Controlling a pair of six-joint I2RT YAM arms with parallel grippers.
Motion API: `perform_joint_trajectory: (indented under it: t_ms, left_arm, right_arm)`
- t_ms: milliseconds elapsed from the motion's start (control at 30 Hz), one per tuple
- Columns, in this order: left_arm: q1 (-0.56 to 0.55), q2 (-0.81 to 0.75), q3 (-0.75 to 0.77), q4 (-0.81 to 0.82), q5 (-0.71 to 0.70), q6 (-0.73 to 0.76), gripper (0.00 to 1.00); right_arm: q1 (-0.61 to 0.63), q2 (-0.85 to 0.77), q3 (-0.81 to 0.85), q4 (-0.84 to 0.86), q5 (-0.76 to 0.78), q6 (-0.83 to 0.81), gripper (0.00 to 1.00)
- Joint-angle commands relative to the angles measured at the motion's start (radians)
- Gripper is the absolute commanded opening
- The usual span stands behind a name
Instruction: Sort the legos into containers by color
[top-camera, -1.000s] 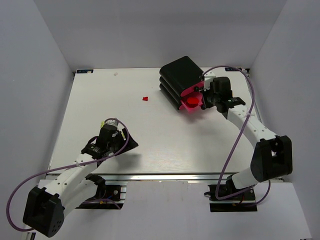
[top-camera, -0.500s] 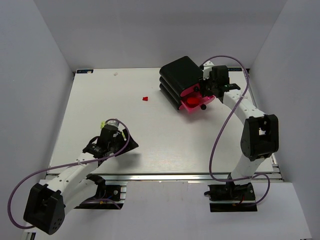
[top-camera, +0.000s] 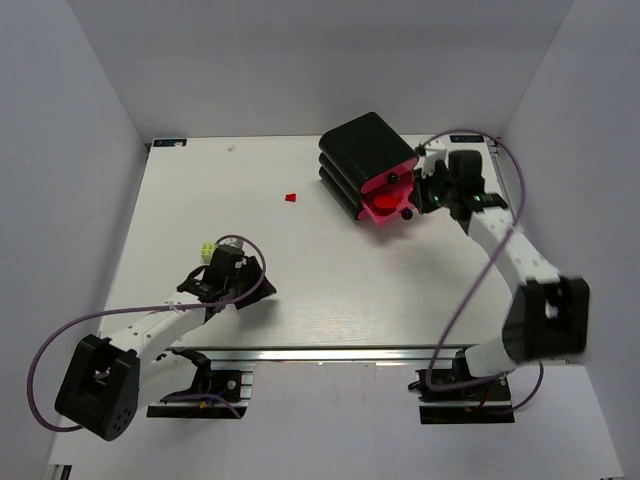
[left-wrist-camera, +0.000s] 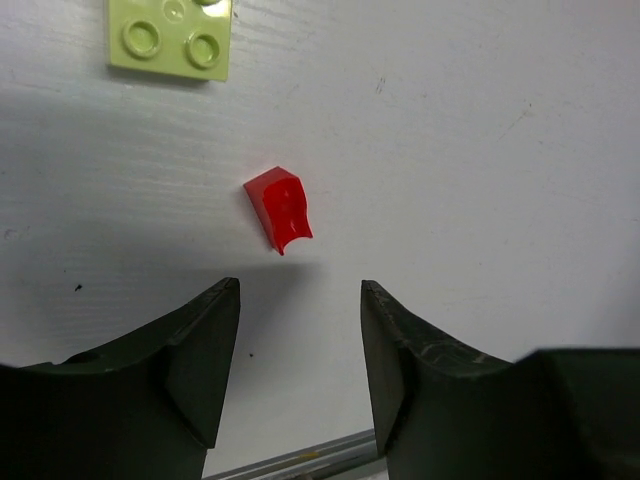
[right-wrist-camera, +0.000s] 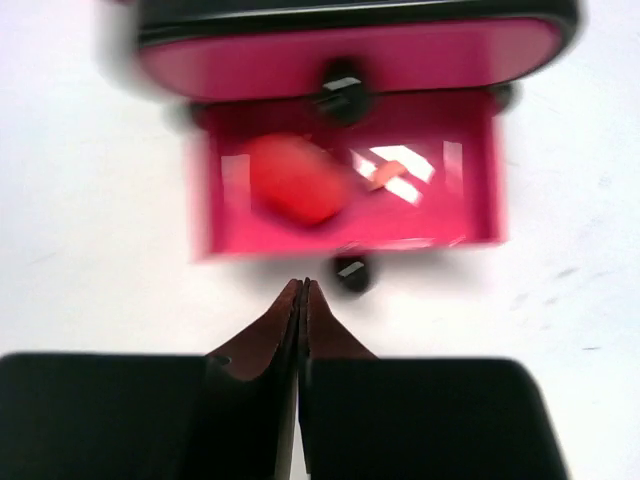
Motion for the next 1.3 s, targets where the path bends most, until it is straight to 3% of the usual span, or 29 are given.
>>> perform_joint_trajectory:
  t_ms: [0, 33, 100, 200, 533, 733, 767, 867, 1067, 1167, 1267]
  left_arm:
    - [-0.020, 0.045, 0.054, 0.037, -0.062, -0.030, 0.61]
    - [-0.020, 0.062, 0.077, 0.032, -0.068, -0.033, 0.61]
    - [-0.038, 0.120, 0.105, 0.023, -0.131, -0.035, 0.61]
    - [-0.056, 0.187, 0.166, -0.014, -0.174, -0.033, 0.62]
    - [-0.118, 0.368, 0.277, -0.131, -0.333, -0.044, 0.55]
    - [-0.146, 0.418, 0.330, -0.161, -0.359, -0.045, 0.32]
    - [-0.158, 0.422, 0.341, -0.164, -0.361, -0.044, 0.24]
    - [-0.204, 0.393, 0.395, -0.181, -0.344, -0.036, 0.10]
    - [-0.287, 0.393, 0.566, 0.007, -0.179, 0.095, 0.01]
    - [-0.328, 0.517, 0.733, 0.073, -0.047, 0.186, 0.00]
    - [-0.374, 0.684, 0.967, 0.041, -0.025, 0.287, 0.00]
  right_arm:
    - [-0.008, -0.294, -0.144, 0.115, -0.317, 0.040, 0.00]
    - [-0.010, -0.335, -0.179, 0.129, -0.362, 0.055, 0.00]
    - [-0.014, -0.438, -0.247, 0.135, -0.461, 0.088, 0.13]
    - [-0.020, -0.538, -0.316, 0.167, -0.522, 0.105, 0.18]
    - [-0.054, -0.612, -0.350, 0.177, -0.594, 0.132, 0.18]
    - [-0.069, -0.633, -0.351, 0.167, -0.603, 0.128, 0.18]
    - [-0.072, -0.633, -0.351, 0.166, -0.605, 0.128, 0.17]
    - [-0.083, -0.636, -0.345, 0.158, -0.586, 0.152, 0.17]
    - [-0.106, -0.630, -0.318, 0.146, -0.329, 0.236, 0.11]
    - [-0.131, -0.630, -0.327, 0.157, -0.266, 0.264, 0.06]
    - [-0.151, -0.635, -0.334, 0.170, -0.258, 0.270, 0.05]
